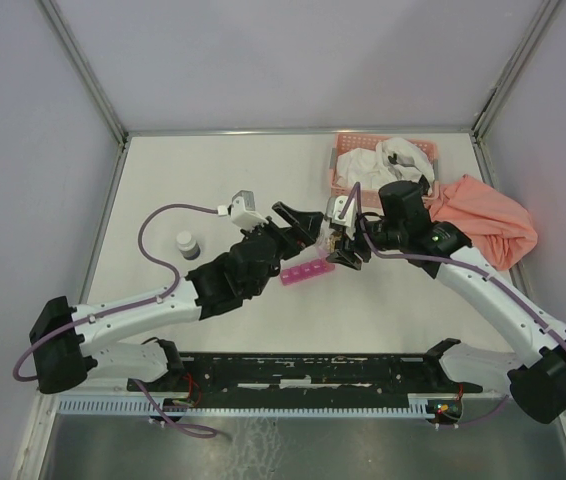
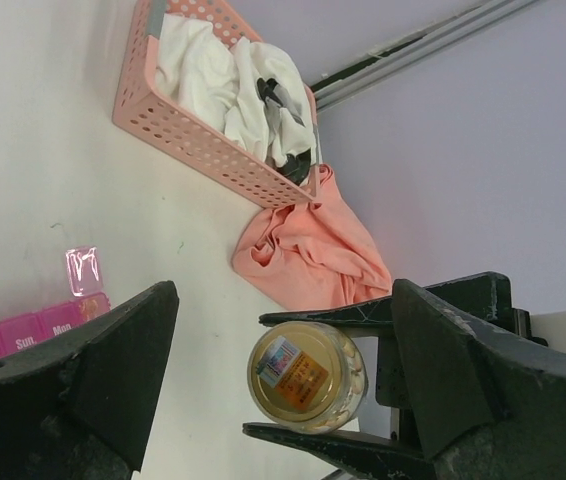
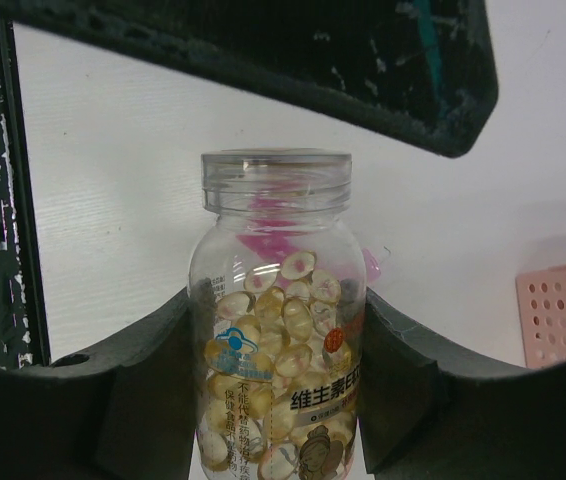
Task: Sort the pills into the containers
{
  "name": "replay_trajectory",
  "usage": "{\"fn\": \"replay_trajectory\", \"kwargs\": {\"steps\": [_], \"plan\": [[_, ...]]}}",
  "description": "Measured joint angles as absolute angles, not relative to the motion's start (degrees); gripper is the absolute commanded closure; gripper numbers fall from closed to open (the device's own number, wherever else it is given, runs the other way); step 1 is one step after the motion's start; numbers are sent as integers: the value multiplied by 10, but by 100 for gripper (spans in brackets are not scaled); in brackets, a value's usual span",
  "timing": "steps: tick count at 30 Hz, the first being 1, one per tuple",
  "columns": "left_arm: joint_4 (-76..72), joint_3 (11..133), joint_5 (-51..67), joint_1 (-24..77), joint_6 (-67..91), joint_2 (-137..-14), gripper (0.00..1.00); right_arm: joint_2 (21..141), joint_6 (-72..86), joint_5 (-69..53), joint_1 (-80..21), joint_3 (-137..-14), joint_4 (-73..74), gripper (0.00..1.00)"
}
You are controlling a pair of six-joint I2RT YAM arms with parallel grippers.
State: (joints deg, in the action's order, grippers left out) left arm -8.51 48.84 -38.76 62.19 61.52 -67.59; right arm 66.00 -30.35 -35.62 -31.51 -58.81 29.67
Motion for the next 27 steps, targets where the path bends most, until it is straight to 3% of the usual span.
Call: {"fn": "replay_trajectory", "kwargs": {"steps": [27], "plan": [[-23, 533, -423, 650, 715, -728, 39, 667, -297, -333, -319, -588, 296, 97]]}}
